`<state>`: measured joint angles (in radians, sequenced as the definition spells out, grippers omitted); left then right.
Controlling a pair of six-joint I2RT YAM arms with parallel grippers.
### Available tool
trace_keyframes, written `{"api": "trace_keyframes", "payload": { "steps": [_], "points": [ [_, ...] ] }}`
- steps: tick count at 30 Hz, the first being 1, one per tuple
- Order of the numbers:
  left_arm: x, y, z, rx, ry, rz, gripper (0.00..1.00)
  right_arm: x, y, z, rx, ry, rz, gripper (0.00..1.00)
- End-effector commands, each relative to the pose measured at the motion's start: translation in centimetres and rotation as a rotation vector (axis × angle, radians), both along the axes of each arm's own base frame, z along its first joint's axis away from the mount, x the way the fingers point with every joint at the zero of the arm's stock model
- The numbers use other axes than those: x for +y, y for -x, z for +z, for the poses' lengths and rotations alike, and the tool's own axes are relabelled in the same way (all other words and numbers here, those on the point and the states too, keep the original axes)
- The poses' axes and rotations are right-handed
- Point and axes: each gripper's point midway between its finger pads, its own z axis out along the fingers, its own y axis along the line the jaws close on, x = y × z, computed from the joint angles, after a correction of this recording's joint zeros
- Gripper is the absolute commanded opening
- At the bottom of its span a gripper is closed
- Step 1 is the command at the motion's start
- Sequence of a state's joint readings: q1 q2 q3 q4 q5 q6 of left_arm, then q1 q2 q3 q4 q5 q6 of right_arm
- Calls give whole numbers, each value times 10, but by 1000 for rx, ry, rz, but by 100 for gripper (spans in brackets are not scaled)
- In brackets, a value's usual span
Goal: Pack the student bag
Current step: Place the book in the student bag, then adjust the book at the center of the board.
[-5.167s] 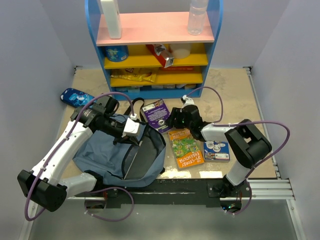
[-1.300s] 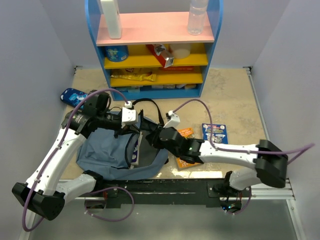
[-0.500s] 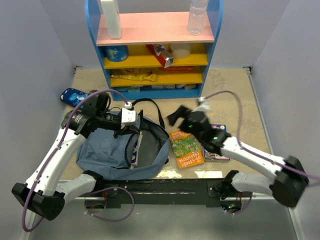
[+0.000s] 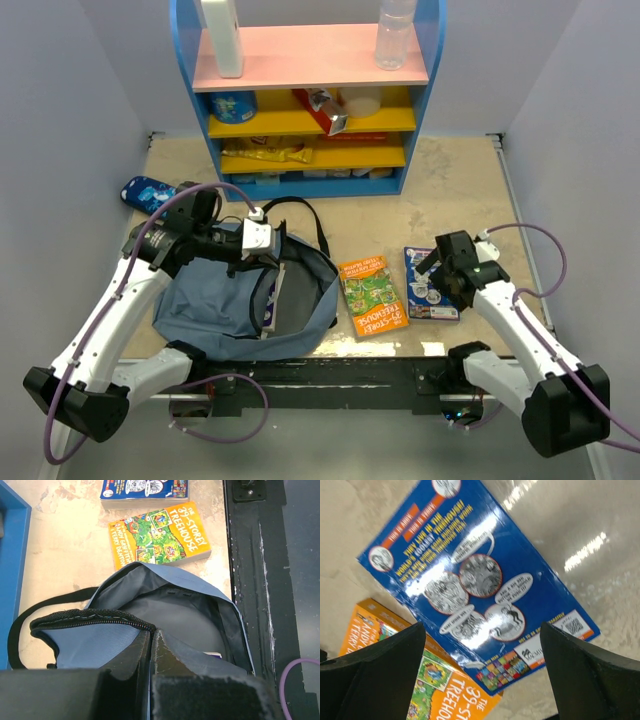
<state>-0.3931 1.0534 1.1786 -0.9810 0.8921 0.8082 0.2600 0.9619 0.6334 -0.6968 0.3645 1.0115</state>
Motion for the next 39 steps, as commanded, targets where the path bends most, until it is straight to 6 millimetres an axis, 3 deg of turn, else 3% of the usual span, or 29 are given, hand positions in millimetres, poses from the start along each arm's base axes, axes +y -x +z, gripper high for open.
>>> {"api": "trace_keyframes", "payload": {
  "steps": [1, 6, 13, 17, 20, 24, 27, 29, 30, 31, 33, 35, 38, 39],
  "points": [
    [-6, 4, 9, -63, 57, -61, 0, 12, 35, 4, 122, -121, -55, 99],
    [-6, 4, 6, -72, 48, -74, 0, 8, 63, -10, 136, -179, -176, 99],
    [-6, 4, 8, -83, 42, -87, 0, 21, 68, -41, 144, -280, -225, 99],
    [-5, 4, 8, -85, 41, -86, 0, 13, 65, -54, 182, -226, -270, 99],
    [-5, 4, 7, -84, 39, -85, 0, 9, 52, -54, 148, -209, -313, 99],
    [-4, 4, 7, -86, 34, -82, 0, 2, 14, -31, 41, -166, -347, 99],
    [-2, 3, 6, -93, 23, -78, 0, -3, -9, -20, -4, -116, -332, 99],
    [-2, 3, 4, -91, 18, -76, 0, -13, -20, -24, 24, -11, -312, 99],
    [-2, 3, 4, -91, 17, -77, 0, -12, -36, -15, 2, -1, -299, 99],
    [-2, 2, 3, -86, 15, -74, 0, -14, -39, -27, 59, 42, -287, 99],
    [-2, 2, 3, -85, 16, -76, 0, -11, -59, -26, 62, 57, -249, 99],
    [-1, 2, 2, -87, 11, -73, 0, -11, -68, -41, 117, 83, -216, 99],
    [-1, 2, 1, -84, 6, -70, 0, -4, -102, -48, 91, 83, -119, 99],
    [0, 2, 1, -85, 4, -69, 0, -2, -120, -41, 49, 82, -99, 99]
  ]
}}
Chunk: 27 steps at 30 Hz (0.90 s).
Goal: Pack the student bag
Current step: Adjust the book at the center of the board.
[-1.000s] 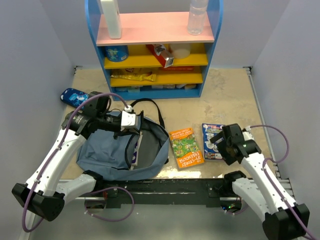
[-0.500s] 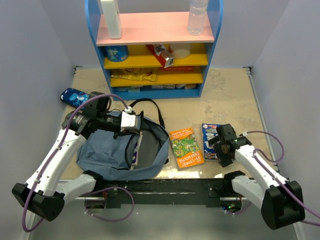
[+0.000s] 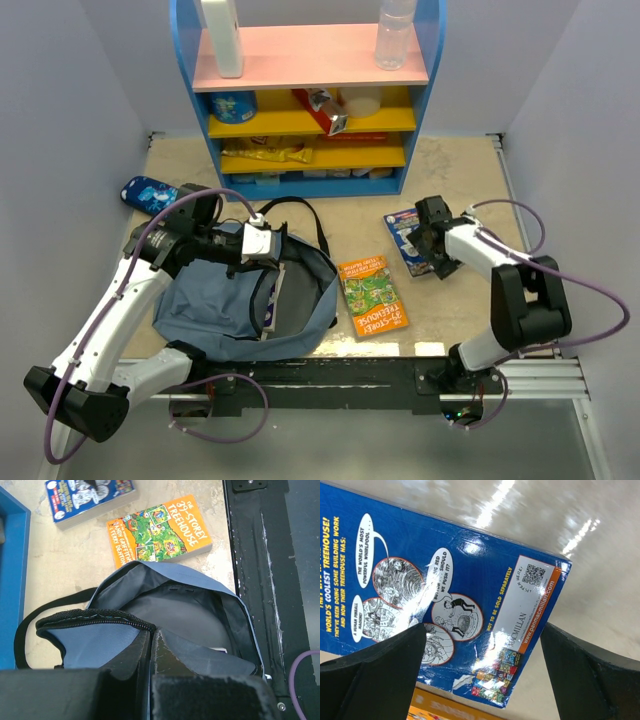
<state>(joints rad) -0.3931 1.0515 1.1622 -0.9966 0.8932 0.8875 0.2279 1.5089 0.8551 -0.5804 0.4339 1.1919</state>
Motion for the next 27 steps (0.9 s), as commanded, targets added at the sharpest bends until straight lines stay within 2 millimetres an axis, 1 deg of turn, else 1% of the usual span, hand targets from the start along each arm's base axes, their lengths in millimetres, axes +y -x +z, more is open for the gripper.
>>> {"api": "trace_keyframes", "payload": {
  "steps": [1, 2, 3, 5, 6, 7, 8, 9, 10, 11, 12, 13, 14, 15, 16, 17, 18, 19, 20, 22, 23, 24, 25, 26, 27],
  "points": [
    [-2, 2, 7, -47, 18, -34, 0, -2, -58, 8, -88, 69, 144, 99],
    [-1, 1, 6, -47, 13, -28, 0, -7, -63, 4, -60, 102, 182, 99],
    [0, 1, 5, -48, 11, -27, 0, -15, -78, 19, -79, 151, 175, 99],
    [1, 2, 3, -46, 7, -26, 0, -32, -87, 29, -68, 209, 148, 99],
    [1, 2, 3, -44, 7, -27, 0, -38, -95, 37, -88, 214, 130, 99],
    [1, 3, 2, -43, 6, -27, 0, -44, -97, 39, -97, 212, 114, 99],
    [1, 3, 2, -42, 5, -26, 0, -59, -99, 40, -108, 198, 66, 99],
    [2, 2, 2, -45, 4, -24, 0, -64, -105, 38, -124, 178, 50, 99],
    [2, 2, 2, -47, 2, -23, 0, -64, -108, 36, -133, 138, 50, 99],
    [2, 2, 2, -50, -2, -23, 0, -72, -110, 32, -132, 132, 27, 99],
    [3, 2, 1, -48, -4, -20, 0, -74, -115, 33, -135, 134, 24, 98],
    [4, 3, 0, -50, -8, -21, 0, -75, -117, 26, -113, 137, 24, 99],
    [4, 3, -1, -52, -12, -19, 0, -76, -119, 26, -106, 137, 26, 99],
    [5, 3, -2, -53, -16, -17, 0, -74, -118, 28, -86, 128, 34, 98],
    [6, 3, -3, -52, -18, -17, 0, -71, -119, 39, -114, 112, 41, 99],
    [6, 3, -4, -54, -20, -17, 0, -57, -117, 46, -142, 74, 77, 98],
    [6, 3, -4, -55, -19, -19, 0, -49, -111, 47, -180, 61, 86, 97],
    [5, 2, -3, -55, -16, -20, 0, -40, -109, 54, -222, 52, 97, 97],
    [4, 2, -3, -52, -12, -24, 0, -26, -109, 72, -293, 49, 112, 97],
    [2, 1, -2, -45, -7, -27, 0, -16, -111, 75, -324, 35, 122, 96],
    [2, 1, -1, -41, -4, -29, 0, -5, -113, 68, -301, 31, 147, 95],
    [2, 1, -1, -38, -6, -29, 0, 3, -123, 78, -312, 29, 161, 94],
    [2, 2, 2, -42, -5, -31, 0, 12, -127, 77, -303, 29, 192, 93],
    [3, 1, 2, -47, -9, -26, 0, 31, -130, 72, -292, 28, 235, 91],
    [3, 1, 2, -50, -11, -24, 0, 41, -138, 80, -319, 44, 249, 88]
  ]
}}
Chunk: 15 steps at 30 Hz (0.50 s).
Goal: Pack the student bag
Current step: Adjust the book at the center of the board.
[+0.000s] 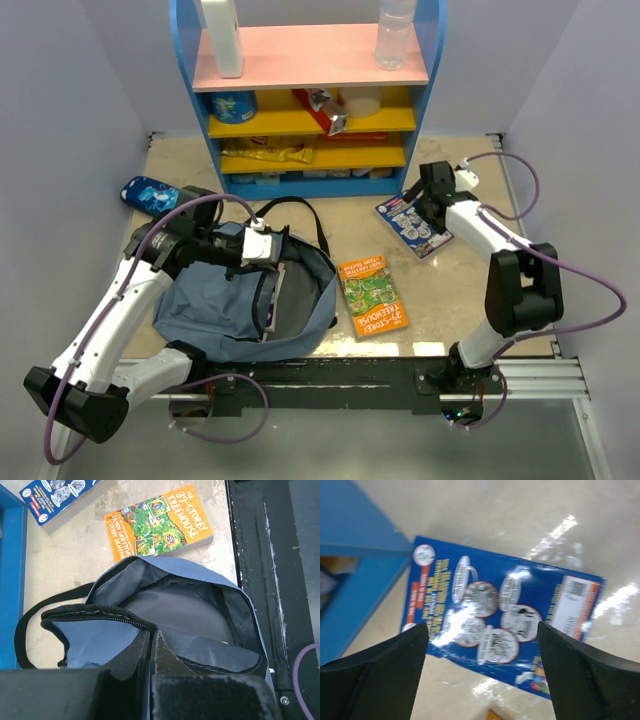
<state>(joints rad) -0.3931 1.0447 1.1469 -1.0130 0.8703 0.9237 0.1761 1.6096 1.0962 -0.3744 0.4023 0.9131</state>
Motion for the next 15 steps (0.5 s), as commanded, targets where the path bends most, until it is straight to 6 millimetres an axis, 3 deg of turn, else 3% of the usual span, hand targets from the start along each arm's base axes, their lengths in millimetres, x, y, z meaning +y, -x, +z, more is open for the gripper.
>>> {"api": "trace_keyframes", "payload": {
  "steps": [1, 2, 5, 9, 10, 15],
  "points": [
    [0, 1, 8, -40, 17, -19, 0, 47, -33, 16, -83, 11, 85, 86],
    [0, 1, 6, -45, 13, -16, 0, 66, -33, 16, -92, 19, 117, 84],
    [1, 2, 4, -36, 7, -13, 0, 85, -42, 7, -109, 13, 112, 68],
    [3, 1, 3, -45, -4, -8, 0, 92, -49, -8, -135, -27, 77, 26],
    [4, 1, 2, -49, -8, -9, 0, 92, -49, -16, -120, -29, 61, 21],
    [6, 1, -1, -50, -23, -9, 0, 92, -46, -34, -87, -8, 22, 20]
  ]
}}
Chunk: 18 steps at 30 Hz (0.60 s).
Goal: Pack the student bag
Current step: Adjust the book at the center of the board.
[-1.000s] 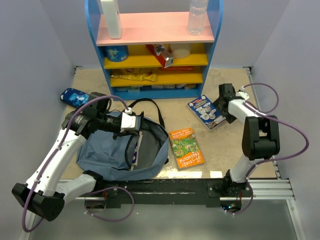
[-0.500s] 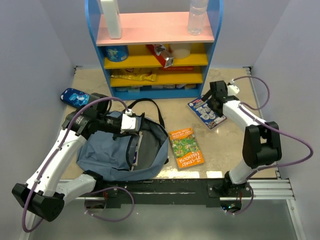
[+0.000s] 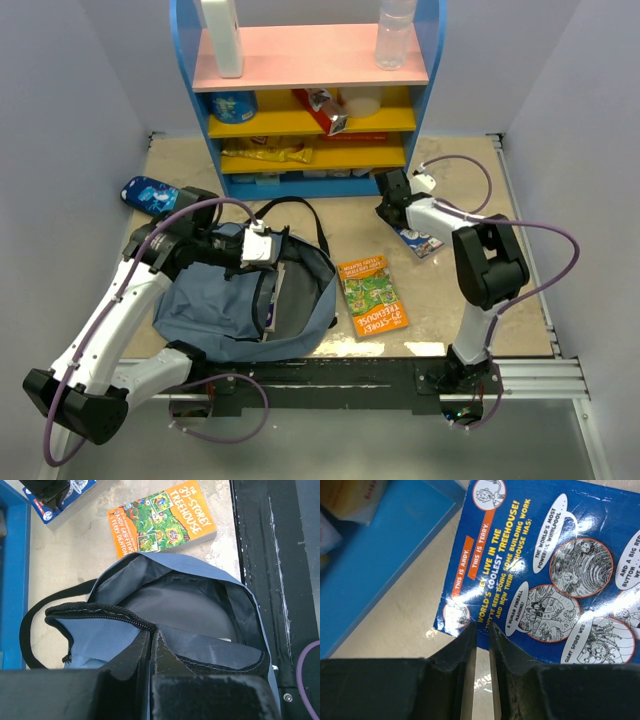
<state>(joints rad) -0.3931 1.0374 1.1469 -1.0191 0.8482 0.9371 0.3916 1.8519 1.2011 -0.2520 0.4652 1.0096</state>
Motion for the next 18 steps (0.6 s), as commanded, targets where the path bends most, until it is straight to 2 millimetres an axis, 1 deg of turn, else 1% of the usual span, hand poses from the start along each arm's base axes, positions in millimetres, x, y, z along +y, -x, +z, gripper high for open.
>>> {"api": "trace_keyframes", "payload": {
  "steps": [1, 2, 4, 7, 8, 10, 11, 12, 13, 14, 15, 18],
  "points": [
    [3, 2, -1, -32, -6, -15, 0, -5, -14, 7, -69, -4, -90, 20],
    [3, 3, -2, -27, -7, -16, 0, -6, -13, 8, -77, -7, -92, 19],
    [4, 4, -2, -29, -12, -20, 0, -4, -20, 19, -130, -10, -88, 17],
    [6, 5, -5, -30, -25, -18, 0, -3, -29, 31, -172, -4, -89, 9],
    [6, 4, -5, -32, -26, -16, 0, -1, -36, 34, -180, -2, -88, 7],
    [6, 5, -6, -31, -26, -18, 0, 0, -42, 32, -167, 15, -86, 6],
    [6, 5, -6, -30, -26, -18, 0, 4, -51, 37, -173, 14, -86, 4],
    [6, 5, -6, -30, -27, -19, 0, 3, -51, 22, -132, 37, -82, 3],
    [7, 5, -7, -29, -30, -17, 0, 5, -54, 17, -118, 48, -69, 3],
    [7, 5, -8, -32, -31, -17, 0, 8, -60, 19, -122, 45, -67, 1],
    [7, 6, -10, -26, -34, -18, 0, 9, -59, 6, -90, 54, -61, 1],
    [9, 6, -11, -31, -39, -16, 0, 11, -53, -8, -41, 63, -45, 0]
  ]
}}
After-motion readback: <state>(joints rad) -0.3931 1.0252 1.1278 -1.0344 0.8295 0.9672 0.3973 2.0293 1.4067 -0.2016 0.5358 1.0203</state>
